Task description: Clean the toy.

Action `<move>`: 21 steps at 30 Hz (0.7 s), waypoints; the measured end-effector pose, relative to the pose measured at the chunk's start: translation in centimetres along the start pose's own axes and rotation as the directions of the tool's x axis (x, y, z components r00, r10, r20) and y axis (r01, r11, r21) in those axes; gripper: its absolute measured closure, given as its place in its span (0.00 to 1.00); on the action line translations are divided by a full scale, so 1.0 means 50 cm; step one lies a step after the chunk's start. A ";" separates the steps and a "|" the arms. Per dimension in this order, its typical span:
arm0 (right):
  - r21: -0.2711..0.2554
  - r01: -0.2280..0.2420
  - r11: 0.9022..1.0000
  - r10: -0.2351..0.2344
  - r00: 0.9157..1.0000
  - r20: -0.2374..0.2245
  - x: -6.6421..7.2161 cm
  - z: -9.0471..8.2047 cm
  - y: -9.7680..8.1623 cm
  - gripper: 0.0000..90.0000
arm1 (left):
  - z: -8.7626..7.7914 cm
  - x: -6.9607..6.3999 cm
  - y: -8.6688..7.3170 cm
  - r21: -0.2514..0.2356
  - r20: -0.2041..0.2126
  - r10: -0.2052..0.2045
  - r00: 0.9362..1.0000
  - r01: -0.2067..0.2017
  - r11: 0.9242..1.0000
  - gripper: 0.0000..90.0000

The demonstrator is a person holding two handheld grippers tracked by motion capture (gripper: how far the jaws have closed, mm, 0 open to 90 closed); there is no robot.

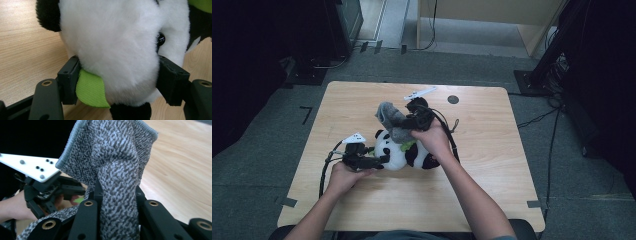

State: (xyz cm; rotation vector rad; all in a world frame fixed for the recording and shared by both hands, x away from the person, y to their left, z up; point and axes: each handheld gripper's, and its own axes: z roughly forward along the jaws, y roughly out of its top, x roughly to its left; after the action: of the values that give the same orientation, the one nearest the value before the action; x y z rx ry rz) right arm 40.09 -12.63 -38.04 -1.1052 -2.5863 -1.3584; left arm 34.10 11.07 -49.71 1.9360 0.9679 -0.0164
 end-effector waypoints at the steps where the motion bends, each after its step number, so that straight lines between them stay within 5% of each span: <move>1: 0.000 0.000 1.000 0.000 1.000 0.000 0.000 0.000 0.000 0.83 | 0.000 0.000 0.000 0.000 -0.001 -0.001 1.000 0.001 1.000 0.33; 11: 0.143 0.032 0.989 -0.026 0.999 -0.045 0.039 0.095 0.007 0.81 | -0.001 -0.001 0.001 0.009 -0.008 0.005 1.000 -0.005 1.000 0.31; 21: 0.149 0.072 0.986 -0.070 0.997 -0.018 0.035 0.105 -0.014 0.77 | 0.001 -0.002 0.001 0.012 -0.010 0.011 1.000 -0.011 1.000 0.30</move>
State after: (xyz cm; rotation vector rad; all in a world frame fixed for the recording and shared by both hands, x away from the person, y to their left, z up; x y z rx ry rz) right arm 39.89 -8.09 -41.24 -0.9885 -2.6903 -1.1565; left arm 34.07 11.00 -49.67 1.9539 0.9656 -0.0057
